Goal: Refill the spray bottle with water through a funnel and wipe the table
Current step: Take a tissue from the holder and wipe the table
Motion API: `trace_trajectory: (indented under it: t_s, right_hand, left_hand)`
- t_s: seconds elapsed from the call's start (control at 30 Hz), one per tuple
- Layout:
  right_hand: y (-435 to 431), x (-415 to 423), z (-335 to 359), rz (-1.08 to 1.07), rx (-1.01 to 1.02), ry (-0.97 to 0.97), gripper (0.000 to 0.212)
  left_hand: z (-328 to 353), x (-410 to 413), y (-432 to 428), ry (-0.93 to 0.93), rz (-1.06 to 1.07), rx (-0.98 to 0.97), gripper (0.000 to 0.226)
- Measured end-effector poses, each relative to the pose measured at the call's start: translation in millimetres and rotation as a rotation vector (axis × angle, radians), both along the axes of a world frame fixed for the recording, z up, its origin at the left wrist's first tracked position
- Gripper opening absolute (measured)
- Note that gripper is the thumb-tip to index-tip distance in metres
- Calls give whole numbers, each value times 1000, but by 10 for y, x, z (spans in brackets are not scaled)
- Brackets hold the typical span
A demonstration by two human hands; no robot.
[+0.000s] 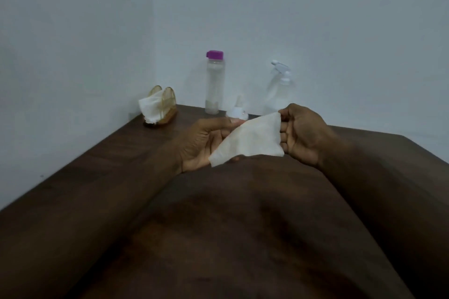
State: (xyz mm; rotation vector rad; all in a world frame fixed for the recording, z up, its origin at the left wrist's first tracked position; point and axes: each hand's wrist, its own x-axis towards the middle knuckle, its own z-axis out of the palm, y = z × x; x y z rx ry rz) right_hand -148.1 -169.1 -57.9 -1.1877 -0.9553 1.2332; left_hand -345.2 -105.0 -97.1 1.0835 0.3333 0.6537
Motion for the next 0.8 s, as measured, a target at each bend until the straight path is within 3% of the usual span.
trace_trajectory:
  t_s: [0.2,0.37,0.5,0.57,0.67,0.8]
  right_hand:
    - [-572,438,-33,-173,107,-91,30]
    - [-861,548,17,-309,217,-255,22]
    - [-979,574,48,-438,323,-429,27]
    - [-1015,579,17,-505,339,-496,20]
    - [-1108,589,-43,-543,299,-467,8]
    - [-1295,619,-46,-481,303,-421,17]
  left_hand:
    - [32,529,-374,48,36,17,63]
    - [8,847,-587,143,20,81,23]
    - [-2,922,-735,261,23,219,23]
    - [1,926,-773,251,47,217,17]
    - [-13,897,-809,174,52,152,24]
    - [-33,854,-908,162,130,125,11]
